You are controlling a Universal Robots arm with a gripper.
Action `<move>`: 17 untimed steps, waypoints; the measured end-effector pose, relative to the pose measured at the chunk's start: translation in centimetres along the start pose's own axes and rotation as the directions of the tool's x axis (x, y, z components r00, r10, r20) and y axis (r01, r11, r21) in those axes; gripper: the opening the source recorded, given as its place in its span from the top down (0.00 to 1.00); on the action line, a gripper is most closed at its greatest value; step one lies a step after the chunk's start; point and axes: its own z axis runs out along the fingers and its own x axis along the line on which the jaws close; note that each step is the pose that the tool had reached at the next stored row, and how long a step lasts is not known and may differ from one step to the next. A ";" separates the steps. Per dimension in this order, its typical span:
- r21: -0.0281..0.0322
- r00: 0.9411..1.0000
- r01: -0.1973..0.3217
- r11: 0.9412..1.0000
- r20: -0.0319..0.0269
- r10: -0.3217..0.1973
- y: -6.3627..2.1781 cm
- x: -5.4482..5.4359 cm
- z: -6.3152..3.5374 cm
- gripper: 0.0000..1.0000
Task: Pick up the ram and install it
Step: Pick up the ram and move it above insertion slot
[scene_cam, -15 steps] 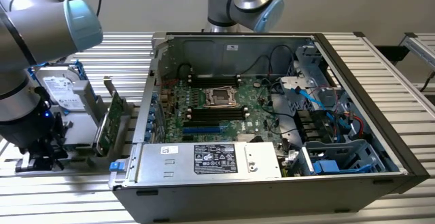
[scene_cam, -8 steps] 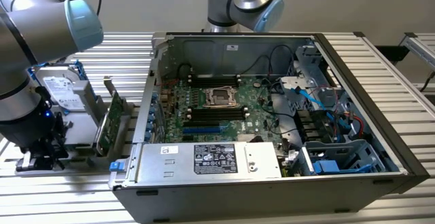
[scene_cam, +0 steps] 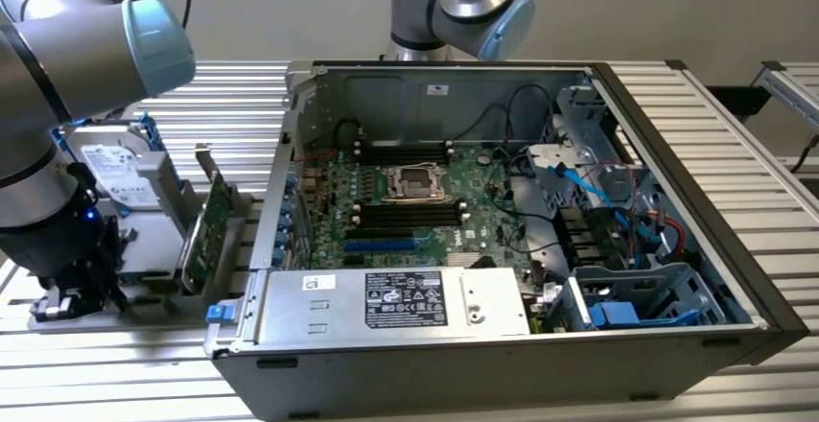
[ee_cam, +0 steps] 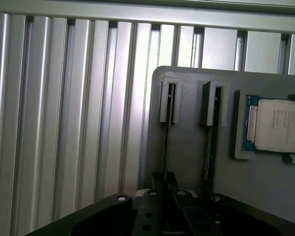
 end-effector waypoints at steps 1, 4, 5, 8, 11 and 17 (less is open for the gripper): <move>0.000 1.000 -0.001 1.000 0.000 0.001 0.00 0.0 0.00 0.86; -0.001 1.000 -0.003 1.000 0.000 0.003 -0.04 0.0 0.00 0.86; -0.001 1.000 -0.003 1.000 0.000 0.003 -0.05 0.0 0.00 0.86; -0.002 1.000 -0.003 1.000 0.000 0.003 -0.06 0.0 -0.01 0.86; -0.002 1.000 -0.003 1.000 0.000 0.003 -0.06 0.0 -0.01 0.86; -0.004 1.000 -0.003 1.000 0.000 0.003 -0.13 0.0 -0.59 0.86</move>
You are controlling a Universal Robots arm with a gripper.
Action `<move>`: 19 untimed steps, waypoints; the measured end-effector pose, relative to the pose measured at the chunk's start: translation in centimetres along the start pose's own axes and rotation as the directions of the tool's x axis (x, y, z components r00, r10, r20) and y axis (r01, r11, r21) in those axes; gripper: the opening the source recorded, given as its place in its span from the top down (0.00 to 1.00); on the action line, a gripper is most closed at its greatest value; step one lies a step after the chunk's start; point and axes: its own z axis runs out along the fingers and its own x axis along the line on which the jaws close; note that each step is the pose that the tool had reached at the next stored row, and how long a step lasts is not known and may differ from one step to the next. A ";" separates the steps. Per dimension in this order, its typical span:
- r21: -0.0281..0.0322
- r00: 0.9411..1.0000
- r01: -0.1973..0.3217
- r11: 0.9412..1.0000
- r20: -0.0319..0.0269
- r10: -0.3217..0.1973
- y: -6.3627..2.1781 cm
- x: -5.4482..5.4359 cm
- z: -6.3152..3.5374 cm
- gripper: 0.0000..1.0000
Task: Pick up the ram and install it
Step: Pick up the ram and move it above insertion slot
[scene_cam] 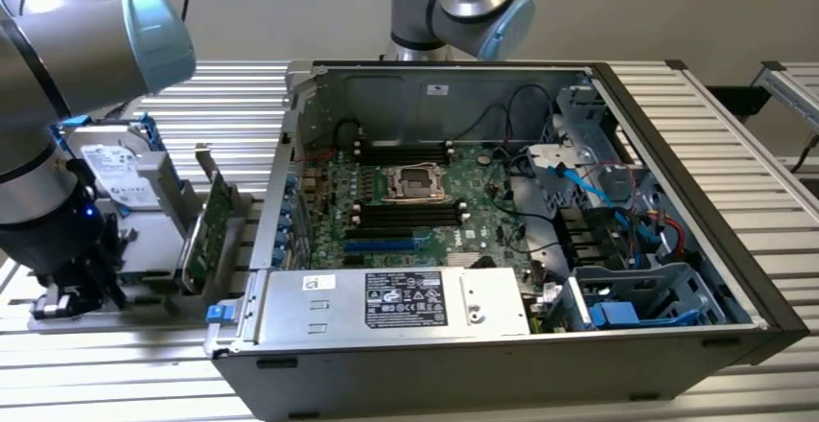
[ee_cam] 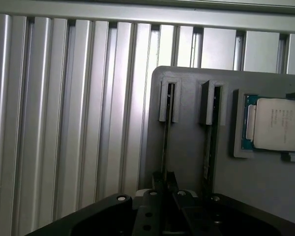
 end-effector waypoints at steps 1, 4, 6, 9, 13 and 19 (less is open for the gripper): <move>0.000 1.000 0.000 1.000 0.000 0.000 0.02 0.0 -0.27 0.86; -0.001 1.000 0.000 1.000 0.000 0.000 0.07 0.0 -1.34 0.86; -0.002 1.000 0.000 1.000 0.000 0.000 0.11 0.1 -2.20 0.86; -0.003 1.000 0.000 1.000 0.000 0.000 0.17 0.1 -3.56 0.86; -0.008 1.000 0.000 1.000 0.001 0.000 0.03 0.2 -5.41 0.86; -0.024 1.000 0.001 1.000 0.002 -0.001 -1.11 0.4 -7.74 0.86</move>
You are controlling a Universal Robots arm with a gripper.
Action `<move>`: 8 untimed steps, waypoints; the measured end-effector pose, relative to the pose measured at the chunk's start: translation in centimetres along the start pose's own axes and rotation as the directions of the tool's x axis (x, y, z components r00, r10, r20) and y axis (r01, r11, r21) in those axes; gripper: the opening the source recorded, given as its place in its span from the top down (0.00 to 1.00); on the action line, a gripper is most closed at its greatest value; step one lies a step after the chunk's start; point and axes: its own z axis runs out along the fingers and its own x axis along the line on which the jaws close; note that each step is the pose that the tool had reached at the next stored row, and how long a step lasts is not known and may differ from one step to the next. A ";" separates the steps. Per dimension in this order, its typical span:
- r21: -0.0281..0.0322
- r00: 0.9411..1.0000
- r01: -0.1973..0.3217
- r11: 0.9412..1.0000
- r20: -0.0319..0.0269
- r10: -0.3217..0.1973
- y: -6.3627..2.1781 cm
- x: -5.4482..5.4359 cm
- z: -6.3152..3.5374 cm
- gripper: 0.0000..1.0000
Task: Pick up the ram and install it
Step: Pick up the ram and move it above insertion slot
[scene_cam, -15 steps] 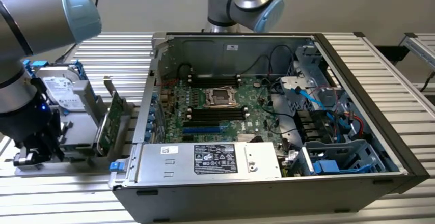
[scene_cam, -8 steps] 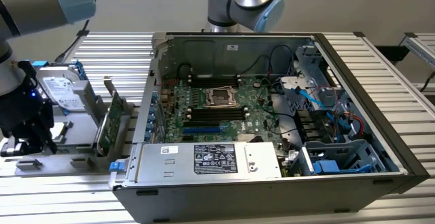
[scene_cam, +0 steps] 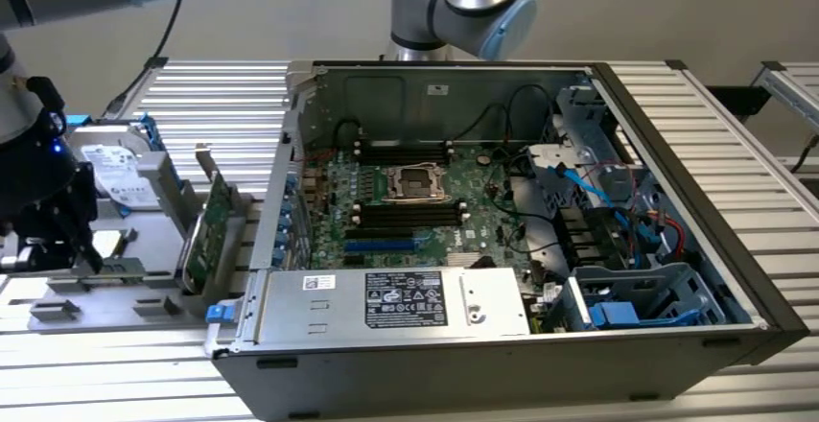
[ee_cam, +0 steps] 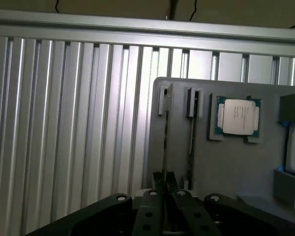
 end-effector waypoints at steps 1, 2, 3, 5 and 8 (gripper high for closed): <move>-0.003 1.000 0.000 1.000 0.000 0.000 -0.26 0.0 -0.39 0.86; -0.006 1.000 0.000 1.000 0.000 0.000 -0.53 0.1 -0.77 0.86; -0.009 1.000 0.000 1.000 0.001 0.000 -0.78 0.1 -1.15 0.86; -0.014 1.000 0.001 1.000 0.001 -0.001 -1.29 0.2 -1.91 0.86; -0.022 1.000 0.001 1.000 0.001 -0.001 -2.06 0.3 -3.10 0.86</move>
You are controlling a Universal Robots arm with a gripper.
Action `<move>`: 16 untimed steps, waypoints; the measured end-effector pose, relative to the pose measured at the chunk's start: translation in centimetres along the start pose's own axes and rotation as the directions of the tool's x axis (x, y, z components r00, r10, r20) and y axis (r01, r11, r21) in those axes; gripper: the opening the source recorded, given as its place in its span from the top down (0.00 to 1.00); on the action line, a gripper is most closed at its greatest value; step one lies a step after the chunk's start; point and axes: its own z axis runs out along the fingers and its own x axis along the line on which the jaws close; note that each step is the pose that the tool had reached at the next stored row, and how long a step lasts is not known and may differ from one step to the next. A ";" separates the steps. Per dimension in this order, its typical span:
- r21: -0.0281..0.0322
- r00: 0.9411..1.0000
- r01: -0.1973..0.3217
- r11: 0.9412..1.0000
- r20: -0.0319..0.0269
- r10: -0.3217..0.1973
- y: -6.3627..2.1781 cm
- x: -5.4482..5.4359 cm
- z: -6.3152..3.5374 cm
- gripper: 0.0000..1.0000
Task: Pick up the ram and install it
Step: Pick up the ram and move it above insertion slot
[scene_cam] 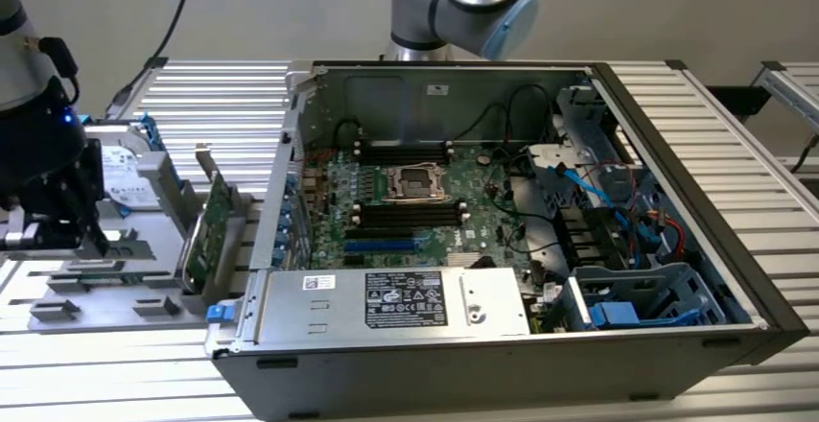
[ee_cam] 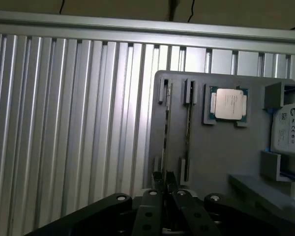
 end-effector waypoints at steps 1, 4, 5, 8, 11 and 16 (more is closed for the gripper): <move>-0.002 1.000 0.000 1.000 0.000 0.000 -0.26 0.0 -0.42 0.86; -0.009 1.000 0.000 1.000 0.001 0.000 -1.10 0.1 -1.71 0.86; -0.010 1.000 0.000 1.000 0.001 0.000 -1.37 0.2 -2.12 0.86; -0.016 1.000 0.001 1.000 0.001 -0.001 -2.27 0.3 -3.51 0.86; -0.019 1.000 0.001 1.000 0.001 -0.001 -3.33 0.4 -4.97 0.86; -0.019 1.000 0.001 1.000 0.001 -0.001 -4.91 0.6 -7.44 0.86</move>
